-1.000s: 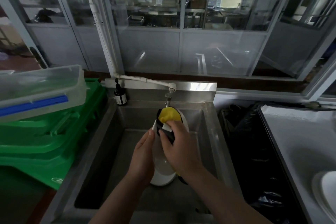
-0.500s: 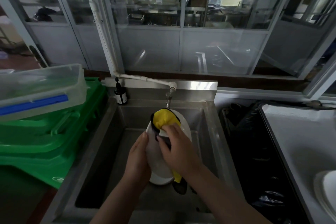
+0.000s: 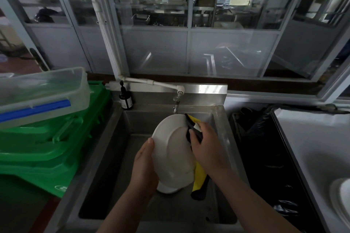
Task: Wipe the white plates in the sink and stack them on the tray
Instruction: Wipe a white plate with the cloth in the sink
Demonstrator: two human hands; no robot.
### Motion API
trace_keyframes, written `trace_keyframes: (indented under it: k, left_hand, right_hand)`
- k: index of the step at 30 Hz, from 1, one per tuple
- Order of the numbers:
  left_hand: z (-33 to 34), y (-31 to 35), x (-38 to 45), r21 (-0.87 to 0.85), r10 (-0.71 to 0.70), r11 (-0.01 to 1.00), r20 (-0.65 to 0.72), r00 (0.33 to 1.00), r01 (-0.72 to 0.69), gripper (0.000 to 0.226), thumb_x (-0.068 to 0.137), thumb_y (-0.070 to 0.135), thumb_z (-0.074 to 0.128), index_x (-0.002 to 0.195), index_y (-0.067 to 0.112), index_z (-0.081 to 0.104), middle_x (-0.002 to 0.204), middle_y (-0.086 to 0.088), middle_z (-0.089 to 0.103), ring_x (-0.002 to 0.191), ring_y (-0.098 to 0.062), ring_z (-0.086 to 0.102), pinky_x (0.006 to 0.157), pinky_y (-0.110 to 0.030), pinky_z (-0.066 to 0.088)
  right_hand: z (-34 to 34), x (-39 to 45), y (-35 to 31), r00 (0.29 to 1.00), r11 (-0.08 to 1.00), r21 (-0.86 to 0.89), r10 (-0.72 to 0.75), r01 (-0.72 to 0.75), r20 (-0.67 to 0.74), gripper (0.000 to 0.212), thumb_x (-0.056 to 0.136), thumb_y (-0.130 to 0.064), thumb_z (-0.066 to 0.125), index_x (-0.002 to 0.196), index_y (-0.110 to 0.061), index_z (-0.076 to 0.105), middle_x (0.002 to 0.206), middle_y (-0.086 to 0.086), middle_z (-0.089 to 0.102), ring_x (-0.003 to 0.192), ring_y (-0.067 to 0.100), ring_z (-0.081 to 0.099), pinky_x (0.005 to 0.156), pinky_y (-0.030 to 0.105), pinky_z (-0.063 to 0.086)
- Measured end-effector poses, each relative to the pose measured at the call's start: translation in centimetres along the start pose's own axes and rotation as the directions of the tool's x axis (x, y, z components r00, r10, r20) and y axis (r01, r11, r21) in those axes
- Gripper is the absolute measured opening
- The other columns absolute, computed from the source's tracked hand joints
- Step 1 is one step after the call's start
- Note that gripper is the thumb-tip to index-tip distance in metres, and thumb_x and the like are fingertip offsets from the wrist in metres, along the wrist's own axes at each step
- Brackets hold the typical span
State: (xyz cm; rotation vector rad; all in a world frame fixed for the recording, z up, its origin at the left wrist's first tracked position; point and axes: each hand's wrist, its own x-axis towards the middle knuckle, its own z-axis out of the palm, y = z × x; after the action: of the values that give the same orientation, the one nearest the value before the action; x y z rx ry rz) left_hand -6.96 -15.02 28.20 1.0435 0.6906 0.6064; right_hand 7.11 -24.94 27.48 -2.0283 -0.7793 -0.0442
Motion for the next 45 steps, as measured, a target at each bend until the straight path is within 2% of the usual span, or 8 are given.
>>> trace_keyframes:
  k: [6,10,16,21,26,31,40,45]
  left_hand:
    - [0.1,0.0,0.3,0.011,0.011,1.0,-0.017,1.0,-0.011,0.038,0.105,0.033,0.042,0.098,0.024,0.078,0.105,-0.01,0.076,0.103,-0.028,0.07,0.091,-0.047,0.052]
    - [-0.2,0.2,0.3,0.013,0.036,0.999,0.007,0.999,-0.036,0.032,0.1,0.043,0.048,0.1,0.03,0.078,0.112,-0.011,0.074,0.113,-0.035,0.065,0.103,-0.059,0.046]
    - [0.4,-0.2,0.1,0.033,0.041,0.999,0.05,0.998,-0.043,0.034,0.095,0.046,0.05,0.106,0.029,0.077,0.115,-0.013,0.073,0.112,-0.034,0.066,0.103,-0.061,0.046]
    - [0.6,-0.6,0.3,0.025,0.008,1.0,0.034,0.999,-0.009,0.032,0.101,0.038,0.048,0.103,0.029,0.078,0.113,-0.011,0.074,0.11,-0.029,0.068,0.099,-0.05,0.05]
    - [0.5,0.0,0.4,0.033,0.009,0.999,0.085,0.996,-0.012,0.033,0.103,0.032,0.042,0.112,0.019,0.071,0.113,-0.014,0.073,0.106,-0.032,0.069,0.094,-0.052,0.053]
    - [1.0,0.3,0.3,0.051,-0.003,0.999,0.133,0.991,-0.004,0.033,0.106,0.029,0.036,0.117,0.02,0.066,0.109,-0.009,0.075,0.1,-0.026,0.072,0.085,-0.044,0.058]
    - [0.9,0.5,0.6,-0.001,-0.039,0.999,0.135,0.99,0.039,0.034,0.107,0.025,0.035,0.121,0.011,0.063,0.109,-0.015,0.074,0.1,-0.028,0.072,0.078,-0.035,0.061]
    - [0.7,0.8,0.7,-0.02,-0.088,0.996,0.1,0.991,0.09,0.038,0.107,0.029,0.034,0.126,0.009,0.061,0.113,-0.018,0.072,0.105,-0.031,0.071,0.092,-0.047,0.055]
  right_hand:
    - [-0.4,1.0,2.1,0.958,0.956,0.088,0.284,-0.279,-0.039,0.013,0.096,-0.027,0.059,0.09,-0.015,0.058,0.081,-0.007,0.057,0.076,0.013,0.055,0.058,0.013,0.035]
    - [-0.7,0.8,4.5,0.888,0.878,0.143,0.46,-0.458,0.018,0.012,0.094,-0.031,0.059,0.088,-0.021,0.059,0.081,-0.008,0.057,0.085,0.023,0.058,0.073,0.033,0.044]
    - [-0.4,0.1,5.2,0.803,0.767,0.291,0.595,-0.572,0.009,0.008,0.095,-0.026,0.058,0.092,-0.019,0.06,0.082,-0.014,0.052,0.086,0.02,0.053,0.073,0.031,0.037]
    - [0.2,-0.8,3.3,0.875,0.864,0.196,0.481,-0.464,-0.049,0.016,0.095,-0.026,0.059,0.091,-0.01,0.062,0.081,-0.009,0.055,0.081,0.016,0.054,0.065,0.029,0.036]
    - [0.1,-1.2,1.8,0.929,0.925,0.113,0.368,-0.364,-0.023,0.014,0.096,-0.031,0.057,0.095,-0.018,0.058,0.087,-0.006,0.058,0.076,-0.002,0.051,0.057,0.011,0.031]
    - [1.2,-1.3,1.4,0.97,0.966,0.092,0.245,-0.244,-0.003,0.012,0.096,-0.034,0.057,0.106,-0.027,0.057,0.095,-0.008,0.062,0.087,0.004,0.058,0.07,0.019,0.043]
    - [2.8,-2.6,-1.6,0.985,0.981,0.13,0.131,-0.145,0.115,0.012,0.097,-0.032,0.057,0.088,-0.024,0.055,0.075,-0.009,0.058,0.07,0.001,0.058,0.06,0.015,0.042]
    - [2.5,-3.9,-3.3,0.983,0.987,0.131,0.072,-0.095,0.17,0.01,0.098,-0.038,0.054,0.101,-0.03,0.058,0.081,-0.014,0.06,0.081,-0.007,0.059,0.065,0.008,0.044]
